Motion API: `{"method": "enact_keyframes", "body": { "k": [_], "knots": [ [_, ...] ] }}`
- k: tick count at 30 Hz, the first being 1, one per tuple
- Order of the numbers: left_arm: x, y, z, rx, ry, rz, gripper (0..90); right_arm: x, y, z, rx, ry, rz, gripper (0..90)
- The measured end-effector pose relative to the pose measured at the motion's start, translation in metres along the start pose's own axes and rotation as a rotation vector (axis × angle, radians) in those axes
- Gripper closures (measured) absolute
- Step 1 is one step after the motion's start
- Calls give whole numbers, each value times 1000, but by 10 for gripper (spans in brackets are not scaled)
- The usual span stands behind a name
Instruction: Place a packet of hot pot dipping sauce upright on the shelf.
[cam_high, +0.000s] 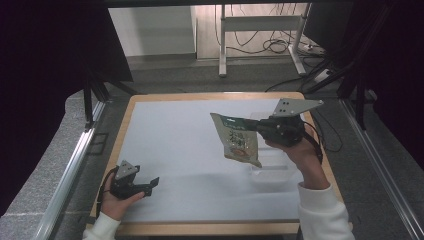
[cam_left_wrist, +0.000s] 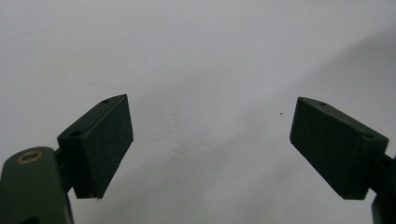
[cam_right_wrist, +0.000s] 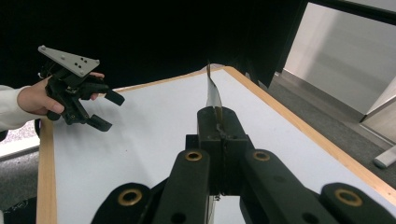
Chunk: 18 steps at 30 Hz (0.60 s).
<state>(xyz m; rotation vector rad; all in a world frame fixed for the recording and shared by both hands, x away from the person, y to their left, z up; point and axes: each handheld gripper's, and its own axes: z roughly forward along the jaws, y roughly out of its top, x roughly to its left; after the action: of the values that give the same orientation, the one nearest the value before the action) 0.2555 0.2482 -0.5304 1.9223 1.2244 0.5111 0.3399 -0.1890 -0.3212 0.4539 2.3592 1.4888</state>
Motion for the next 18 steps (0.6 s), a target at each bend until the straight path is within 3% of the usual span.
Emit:
{"method": "enact_keyframes", "body": {
  "k": [18],
  "knots": [
    [0,0,1,3,0,1,131,-19,-12,-23,0,-44,33,896]
  ]
}}
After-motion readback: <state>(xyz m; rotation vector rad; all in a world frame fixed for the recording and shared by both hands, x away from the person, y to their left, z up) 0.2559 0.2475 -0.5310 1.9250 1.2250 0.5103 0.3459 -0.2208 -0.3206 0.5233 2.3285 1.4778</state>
